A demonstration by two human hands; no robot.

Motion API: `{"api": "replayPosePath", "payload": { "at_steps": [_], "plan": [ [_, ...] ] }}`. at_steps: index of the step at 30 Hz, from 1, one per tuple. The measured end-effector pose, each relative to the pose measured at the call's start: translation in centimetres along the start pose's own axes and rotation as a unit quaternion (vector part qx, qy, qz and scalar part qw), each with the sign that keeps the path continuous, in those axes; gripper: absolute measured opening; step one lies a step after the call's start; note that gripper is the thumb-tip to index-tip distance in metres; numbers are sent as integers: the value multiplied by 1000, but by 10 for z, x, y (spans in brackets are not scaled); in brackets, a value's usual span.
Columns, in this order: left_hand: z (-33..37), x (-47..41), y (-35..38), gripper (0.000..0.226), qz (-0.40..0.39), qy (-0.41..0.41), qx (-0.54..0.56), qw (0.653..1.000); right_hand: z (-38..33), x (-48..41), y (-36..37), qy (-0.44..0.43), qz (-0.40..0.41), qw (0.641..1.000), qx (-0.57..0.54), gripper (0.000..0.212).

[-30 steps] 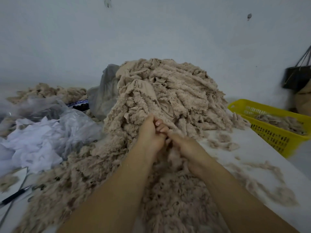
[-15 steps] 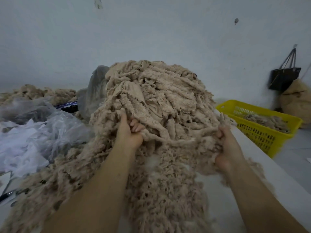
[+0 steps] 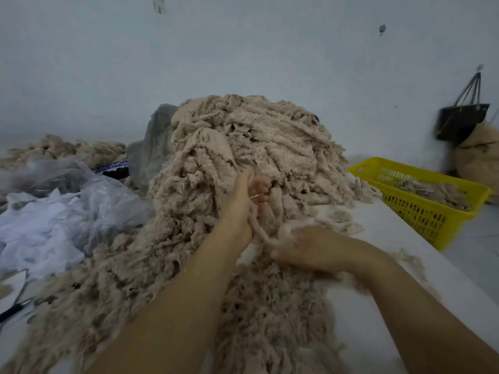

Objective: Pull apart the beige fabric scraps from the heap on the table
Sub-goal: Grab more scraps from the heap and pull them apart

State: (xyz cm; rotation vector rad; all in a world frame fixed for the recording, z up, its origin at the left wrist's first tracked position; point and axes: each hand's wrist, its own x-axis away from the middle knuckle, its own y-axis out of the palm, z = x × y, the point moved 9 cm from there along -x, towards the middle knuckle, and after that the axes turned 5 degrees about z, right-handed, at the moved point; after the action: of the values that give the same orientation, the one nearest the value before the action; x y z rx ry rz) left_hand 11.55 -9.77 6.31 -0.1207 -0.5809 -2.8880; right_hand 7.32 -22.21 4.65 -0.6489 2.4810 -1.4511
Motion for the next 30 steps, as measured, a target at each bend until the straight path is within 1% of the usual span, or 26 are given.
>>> {"api": "replayPosePath", "payload": {
  "at_steps": [1,2,3,5,7,8,10,13,15,17,18,19,20,21,22,23,24,25,26,27,28,29,30],
  "plan": [
    [1,0,0,41,17,23,-59,998,-5,6,11,-1,-65,997,43,52],
    [2,0,4,40,17,49,-113,992,-9,12,18,7,-114,992,59,57],
    [3,1,11,39,6,77,-163,984,-13,16,19,12,-139,989,57,58],
    [-2,7,28,41,-59,116,-235,963,-20,20,3,12,-130,991,38,60],
    [-28,12,39,41,-146,92,-282,944,-17,19,-22,30,-75,997,17,64],
    [-44,16,40,36,-175,74,-317,929,-11,16,-35,48,-36,998,13,66],
    [-72,22,37,27,-207,75,-374,901,5,9,-55,91,52,994,27,71],
    [-94,27,33,50,-247,108,-424,865,23,0,-71,130,164,973,94,72],
    [-97,29,30,54,-267,135,-472,829,27,-4,-77,125,228,957,127,71],
    [-94,30,29,54,-298,138,-503,799,30,-6,-84,104,310,941,87,70],
    [-92,30,28,52,-316,127,-518,785,35,-8,-83,98,337,936,32,66],
    [-89,29,25,49,-326,109,-528,777,42,-12,-76,98,340,934,-40,56],
    [-83,24,20,45,-314,88,-519,790,47,-16,-61,106,320,936,-102,44],
    [-72,14,13,41,-270,78,-490,825,49,-20,-40,115,280,944,-135,34],
    [-58,1,2,37,-194,73,-440,874,46,-23,-16,111,225,959,-131,30],
    [-46,-13,-12,31,-102,66,-383,916,41,-26,9,91,161,977,-109,32],
    [-39,-24,-27,27,-15,57,-338,939,33,-27,29,66,100,988,-95,35],
    [-39,-31,-39,24,51,44,-314,947,26,-26,44,49,46,993,-98,38],
    [-43,-36,-45,25,91,26,-290,952,21,-25,51,40,2,993,-108,40],
    [-49,-40,-46,32,113,8,-261,959,18,-22,53,38,-33,992,-114,42],
    [-54,-43,-44,38,122,-10,-222,967,15,-20,49,40,-51,991,-114,43],
    [-57,-47,-41,39,123,-23,-172,977,15,-20,40,51,-44,991,-114,42],
    [-58,-51,-36,32,116,-37,-117,986,18,-20,27,70,-10,989,-132,39]
  ]
}}
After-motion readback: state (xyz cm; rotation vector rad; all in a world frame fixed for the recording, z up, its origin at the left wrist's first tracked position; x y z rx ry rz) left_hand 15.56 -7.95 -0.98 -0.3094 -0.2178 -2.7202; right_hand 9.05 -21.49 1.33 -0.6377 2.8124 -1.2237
